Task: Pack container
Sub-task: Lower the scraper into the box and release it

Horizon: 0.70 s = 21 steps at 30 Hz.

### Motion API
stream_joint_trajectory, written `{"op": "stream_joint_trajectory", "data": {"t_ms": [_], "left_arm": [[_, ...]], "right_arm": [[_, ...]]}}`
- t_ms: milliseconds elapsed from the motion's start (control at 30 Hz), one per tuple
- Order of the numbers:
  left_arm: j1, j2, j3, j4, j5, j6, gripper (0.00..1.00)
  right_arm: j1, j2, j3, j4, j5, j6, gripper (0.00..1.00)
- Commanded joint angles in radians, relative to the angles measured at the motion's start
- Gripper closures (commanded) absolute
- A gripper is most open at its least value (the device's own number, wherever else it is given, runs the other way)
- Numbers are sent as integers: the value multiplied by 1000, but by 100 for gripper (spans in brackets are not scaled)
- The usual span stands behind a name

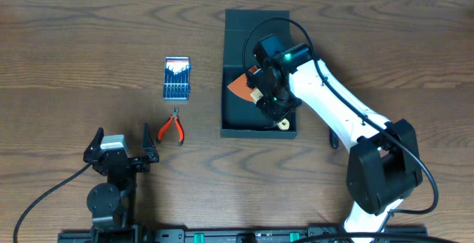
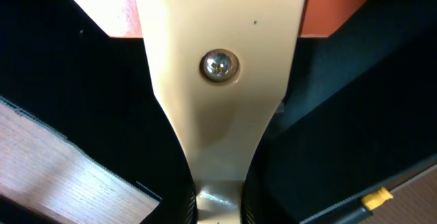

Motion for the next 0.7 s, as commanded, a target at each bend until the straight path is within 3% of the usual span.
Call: {"op": "stream_joint_trajectory", "data": {"t_ms": [0, 667], "left_arm": [[-5, -6, -11, -40, 11, 17, 1], [-5, -6, -11, -40, 11, 17, 1]], "right_arm": [[8, -3, -11, 12, -11, 11, 98], [8, -3, -37, 47, -11, 11, 97]]}}
